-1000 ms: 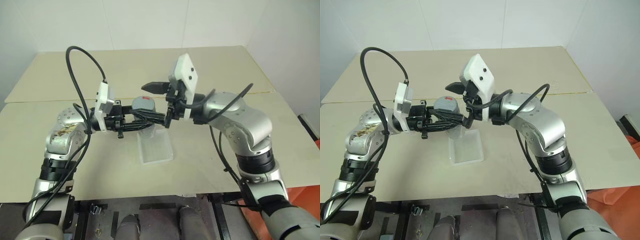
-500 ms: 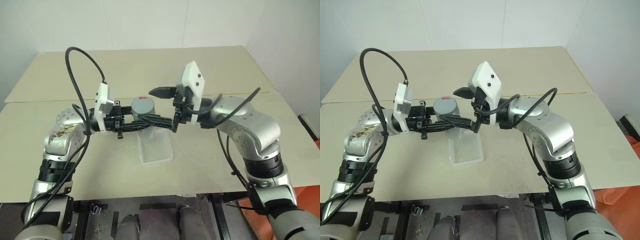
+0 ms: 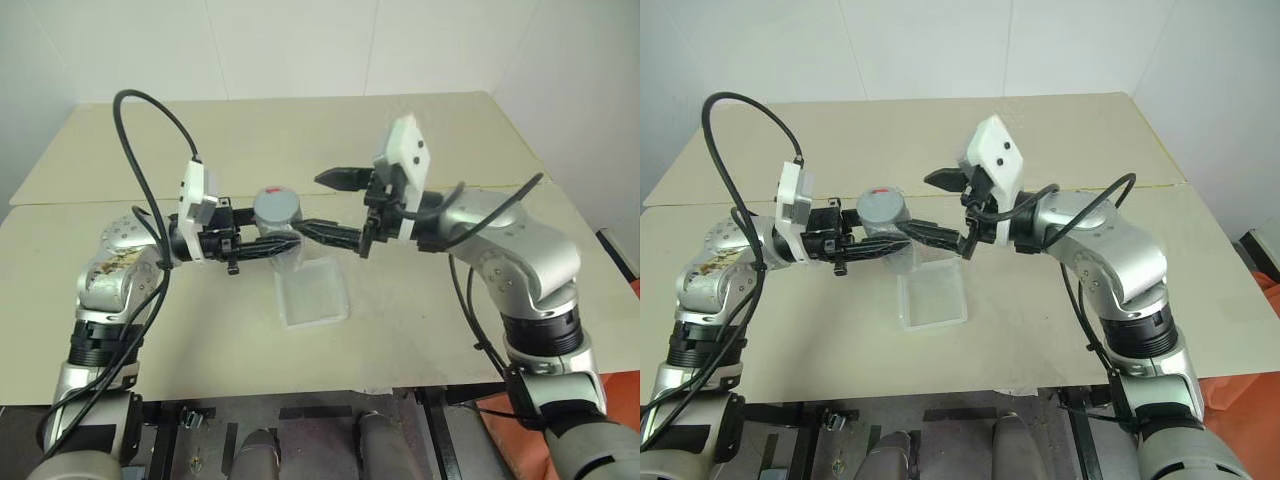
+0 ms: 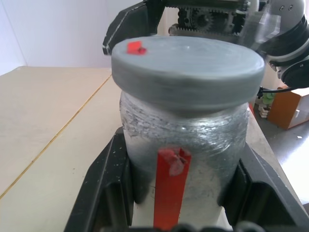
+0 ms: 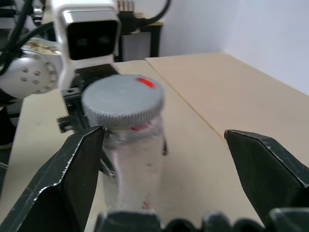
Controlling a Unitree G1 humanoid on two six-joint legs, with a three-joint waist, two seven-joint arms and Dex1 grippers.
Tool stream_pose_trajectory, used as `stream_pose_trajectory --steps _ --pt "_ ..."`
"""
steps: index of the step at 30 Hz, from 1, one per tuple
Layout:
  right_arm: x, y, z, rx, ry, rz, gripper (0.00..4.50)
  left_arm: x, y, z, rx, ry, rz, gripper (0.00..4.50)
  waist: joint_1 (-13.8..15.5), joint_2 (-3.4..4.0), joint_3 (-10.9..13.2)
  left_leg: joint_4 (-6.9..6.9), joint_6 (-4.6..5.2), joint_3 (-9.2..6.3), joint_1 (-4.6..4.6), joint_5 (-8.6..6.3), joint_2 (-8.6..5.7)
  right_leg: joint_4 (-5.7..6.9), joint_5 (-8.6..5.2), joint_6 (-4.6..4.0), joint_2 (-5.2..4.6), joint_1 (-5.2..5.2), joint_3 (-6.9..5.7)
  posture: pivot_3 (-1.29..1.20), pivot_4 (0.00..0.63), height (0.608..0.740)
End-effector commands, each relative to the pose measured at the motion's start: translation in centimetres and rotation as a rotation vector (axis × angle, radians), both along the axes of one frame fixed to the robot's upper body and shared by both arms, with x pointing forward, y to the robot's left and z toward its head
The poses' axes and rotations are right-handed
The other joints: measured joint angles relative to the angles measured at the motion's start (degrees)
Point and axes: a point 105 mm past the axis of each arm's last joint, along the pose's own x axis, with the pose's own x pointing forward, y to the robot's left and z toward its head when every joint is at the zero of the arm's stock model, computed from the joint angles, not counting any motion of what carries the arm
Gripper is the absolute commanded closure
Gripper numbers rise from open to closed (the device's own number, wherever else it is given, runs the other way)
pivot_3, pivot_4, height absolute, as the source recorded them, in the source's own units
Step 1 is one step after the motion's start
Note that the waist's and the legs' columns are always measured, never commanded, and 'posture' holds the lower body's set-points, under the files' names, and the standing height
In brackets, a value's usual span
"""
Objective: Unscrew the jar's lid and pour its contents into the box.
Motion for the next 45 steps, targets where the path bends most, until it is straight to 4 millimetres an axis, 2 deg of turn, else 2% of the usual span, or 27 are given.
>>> stream_pose_trajectory --steps 1,9,14,19,27,35,39,45 --pt "0.6 -1.3 1.2 0.032 -0.034 -0.061 0.02 -1.1 -0.7 0.9 -0.002 -0.043 -0.065 2.58 0.0 0.00 0.0 0.00 0.00 0.00 0.00 0.00 0.00 0.00 0.00 0.00 0.00 0.00 0.00 0.00 0.150 0.740" --pt "0.4 -2.0 0.6 0.002 -0.026 -0.067 0.02 -0.9 -0.6 0.9 -0.005 -0.040 -0.057 2.58 0.0 0.00 0.0 0.00 0.00 0.00 0.00 0.00 0.00 -0.01 0.00 0.00 0.00 0.01 0.00 0.00 0.150 0.740" --pt "-3.5 -1.6 0.8 -0.004 -0.054 0.116 0.02 -0.5 -0.8 0.7 -0.011 -0.037 -0.044 2.58 0.3 -0.01 0.0 0.00 0.01 0.00 -0.05 0.00 0.00 -0.04 0.00 0.00 0.00 -0.01 0.00 0.00 0.150 0.740" --pt "-4.5 0.0 1.0 0.015 -0.056 0.180 0.02 -0.4 -1.1 0.8 -0.018 -0.041 -0.048 2.58 0.2 -0.01 0.0 0.00 0.01 0.01 0.05 -0.01 0.01 0.00 0.00 0.00 0.01 0.04 0.00 0.00 0.150 0.740" --pt "-3.0 2.5 1.5 0.043 -0.054 0.124 0.02 -0.5 -1.2 0.9 -0.017 -0.050 -0.054 2.58 0.1 0.00 0.0 0.00 0.00 -0.01 0.02 0.00 0.00 0.00 0.00 0.00 0.00 0.01 0.00 0.00 0.150 0.740" --pt "-2.7 4.4 1.2 0.037 -0.041 0.144 0.02 -0.6 -1.1 0.7 -0.013 -0.051 -0.047 2.58 0.0 0.00 0.0 0.00 0.00 -0.01 0.02 0.00 0.00 0.00 0.00 0.00 0.00 0.00 0.00 0.00 0.150 0.740" --pt "-2.3 4.6 1.3 0.050 -0.027 0.129 0.02 -0.7 -1.0 0.7 -0.012 -0.050 -0.045 2.58 -0.1 0.00 0.0 0.00 0.00 -0.01 0.02 0.00 0.00 0.01 0.00 0.00 0.00 0.00 0.00 0.00 0.150 0.740" --pt "-1.5 3.4 1.2 0.053 -0.012 0.093 0.02 -0.6 -1.0 0.8 -0.008 -0.054 -0.044 2.58 0.0 0.00 0.0 0.00 0.00 -0.01 0.01 0.00 0.00 0.01 0.00 0.00 0.00 0.00 0.00 0.00 0.150 0.740"
